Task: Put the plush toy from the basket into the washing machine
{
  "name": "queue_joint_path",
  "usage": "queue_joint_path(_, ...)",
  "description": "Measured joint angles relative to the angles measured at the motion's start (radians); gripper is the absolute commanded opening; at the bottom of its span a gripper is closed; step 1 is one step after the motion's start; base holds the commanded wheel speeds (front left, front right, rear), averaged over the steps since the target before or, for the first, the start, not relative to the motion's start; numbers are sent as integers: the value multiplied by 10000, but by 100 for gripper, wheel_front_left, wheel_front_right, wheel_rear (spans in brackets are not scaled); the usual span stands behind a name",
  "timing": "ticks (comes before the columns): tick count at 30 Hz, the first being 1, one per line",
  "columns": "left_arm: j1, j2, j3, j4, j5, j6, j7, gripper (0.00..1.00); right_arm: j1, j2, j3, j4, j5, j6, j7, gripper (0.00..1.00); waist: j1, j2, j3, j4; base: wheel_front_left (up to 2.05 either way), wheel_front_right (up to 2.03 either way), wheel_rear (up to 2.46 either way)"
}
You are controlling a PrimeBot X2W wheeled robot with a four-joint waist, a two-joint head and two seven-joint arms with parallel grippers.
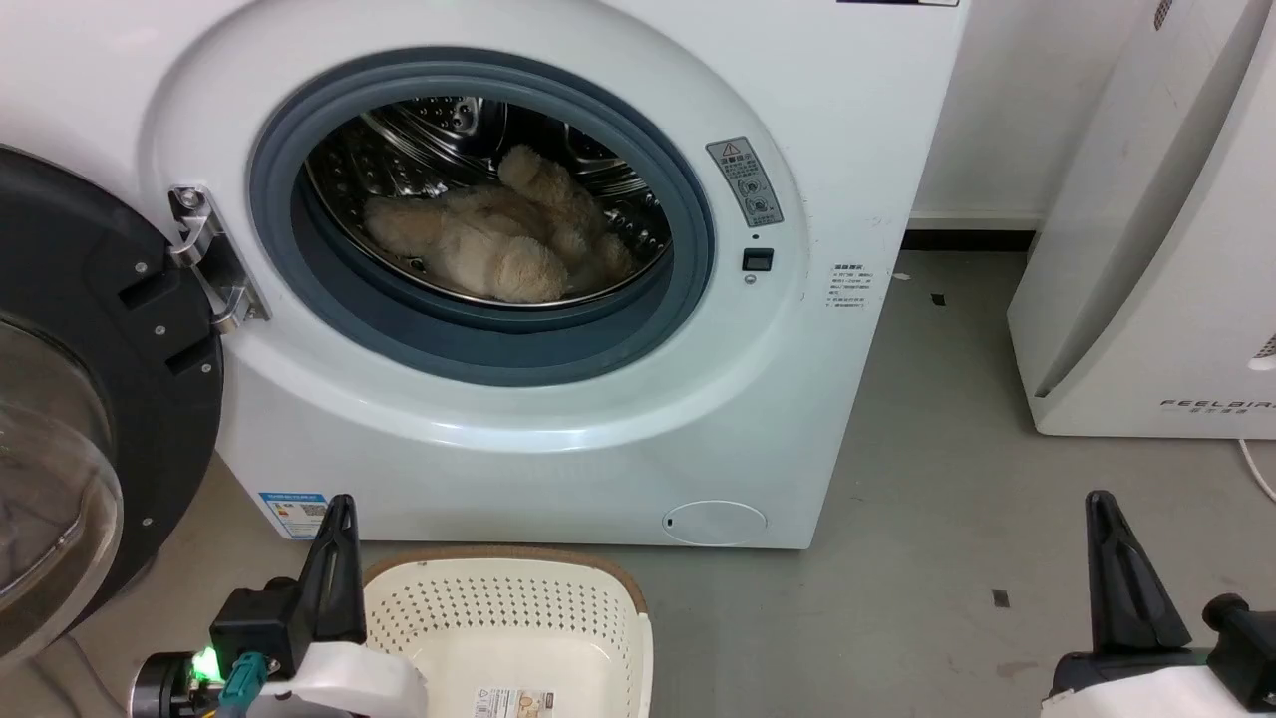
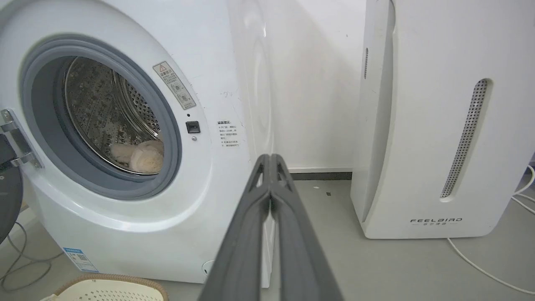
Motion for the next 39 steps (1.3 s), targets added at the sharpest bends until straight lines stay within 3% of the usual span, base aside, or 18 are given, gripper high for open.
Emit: queue_joint_path(39, 6, -38, -136, -539, 136, -2, 817, 0, -106, 0, 345, -6, -499, 0, 788, 0, 1, 0, -35, -111, 0, 0, 0)
